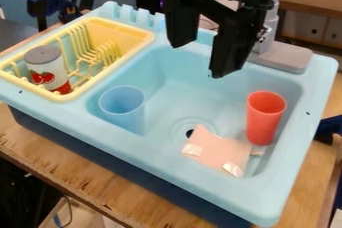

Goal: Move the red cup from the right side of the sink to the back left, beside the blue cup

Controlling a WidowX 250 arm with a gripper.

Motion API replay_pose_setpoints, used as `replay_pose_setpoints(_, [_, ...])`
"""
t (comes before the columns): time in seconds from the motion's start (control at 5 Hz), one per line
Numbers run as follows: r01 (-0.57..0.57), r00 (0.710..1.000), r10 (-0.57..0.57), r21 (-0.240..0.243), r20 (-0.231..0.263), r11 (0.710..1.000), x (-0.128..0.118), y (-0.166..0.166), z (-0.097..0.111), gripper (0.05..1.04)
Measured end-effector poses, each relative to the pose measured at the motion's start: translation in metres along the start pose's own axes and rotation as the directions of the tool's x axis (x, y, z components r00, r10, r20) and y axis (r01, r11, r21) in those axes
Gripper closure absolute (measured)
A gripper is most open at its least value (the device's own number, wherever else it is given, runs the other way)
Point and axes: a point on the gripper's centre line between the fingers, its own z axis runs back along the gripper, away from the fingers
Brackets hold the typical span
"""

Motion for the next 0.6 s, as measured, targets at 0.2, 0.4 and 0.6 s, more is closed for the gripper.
replay_pose_setpoints(0.2, [-0.002,1.000,0.002,-0.001,-0.026,1.000,0.000,-0.001,-0.008,0.081])
replay_pose_setpoints(0.4, [-0.045,0.999,0.046,-0.012,0.019,0.999,0.015,-0.003,-0.017,0.081])
replay_pose_setpoints(0.6, [-0.108,0.994,0.108,-0.043,0.007,0.993,0.026,0.003,-0.034,0.081])
